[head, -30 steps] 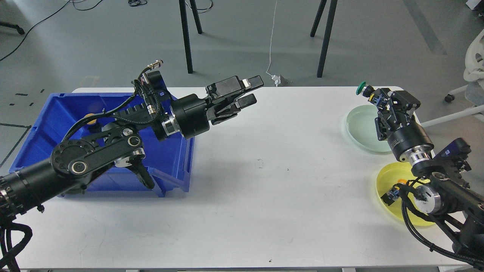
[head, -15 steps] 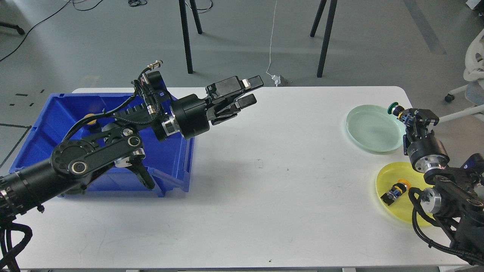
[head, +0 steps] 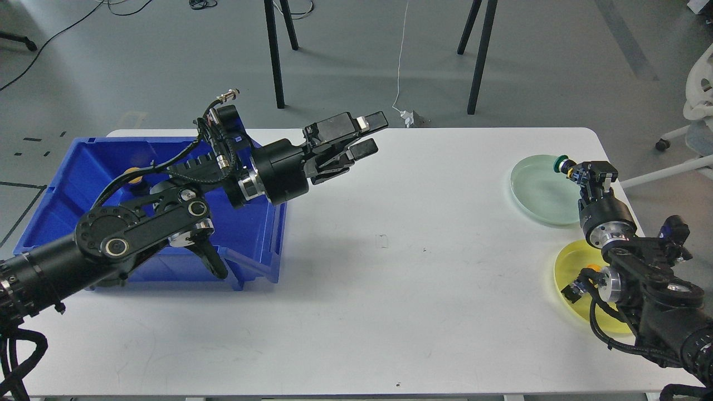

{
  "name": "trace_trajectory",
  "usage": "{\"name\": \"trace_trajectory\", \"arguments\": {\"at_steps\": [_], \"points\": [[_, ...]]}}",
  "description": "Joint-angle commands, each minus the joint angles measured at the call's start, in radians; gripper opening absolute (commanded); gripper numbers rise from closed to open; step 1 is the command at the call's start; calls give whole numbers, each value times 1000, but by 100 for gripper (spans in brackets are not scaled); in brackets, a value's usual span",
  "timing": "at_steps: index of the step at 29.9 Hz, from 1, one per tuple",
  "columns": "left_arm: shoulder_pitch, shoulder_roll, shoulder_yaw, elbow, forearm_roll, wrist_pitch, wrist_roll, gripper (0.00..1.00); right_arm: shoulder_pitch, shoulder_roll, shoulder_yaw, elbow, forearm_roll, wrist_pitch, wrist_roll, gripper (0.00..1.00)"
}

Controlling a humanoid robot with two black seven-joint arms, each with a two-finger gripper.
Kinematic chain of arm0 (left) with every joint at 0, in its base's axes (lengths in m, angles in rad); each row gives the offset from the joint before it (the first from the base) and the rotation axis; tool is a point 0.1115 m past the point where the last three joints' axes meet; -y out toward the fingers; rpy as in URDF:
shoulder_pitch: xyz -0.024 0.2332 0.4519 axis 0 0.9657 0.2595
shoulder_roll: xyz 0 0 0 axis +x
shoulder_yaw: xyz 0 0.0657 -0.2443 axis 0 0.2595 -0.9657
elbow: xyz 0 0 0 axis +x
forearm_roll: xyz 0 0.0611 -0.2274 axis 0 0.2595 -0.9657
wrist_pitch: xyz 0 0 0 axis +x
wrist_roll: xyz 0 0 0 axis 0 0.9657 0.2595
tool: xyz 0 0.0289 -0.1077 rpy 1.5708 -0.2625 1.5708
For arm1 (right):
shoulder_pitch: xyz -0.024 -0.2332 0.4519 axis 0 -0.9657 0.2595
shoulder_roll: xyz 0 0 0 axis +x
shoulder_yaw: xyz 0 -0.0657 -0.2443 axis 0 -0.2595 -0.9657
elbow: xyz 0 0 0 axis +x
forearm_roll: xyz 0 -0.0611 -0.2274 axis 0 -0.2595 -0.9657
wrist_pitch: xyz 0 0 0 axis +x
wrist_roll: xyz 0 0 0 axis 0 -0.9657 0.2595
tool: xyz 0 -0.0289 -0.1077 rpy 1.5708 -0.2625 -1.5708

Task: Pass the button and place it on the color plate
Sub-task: 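Lower the green button onto the pale green plate and release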

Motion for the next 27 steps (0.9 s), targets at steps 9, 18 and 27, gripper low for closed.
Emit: {"name": "trace_trajectory", "arguments": {"at_steps": [9,18,27], "points": [[0,0,0,0,-1,0,0,86,2,9,2,-19,0,-6,0,37],[-1,-6,0,0,0,0,0,86,2,10,5,-19,0,-6,0,47],[-1,-6,0,0,0,0,0,86,2,10,7,-17,2,-6,0,49]]}}
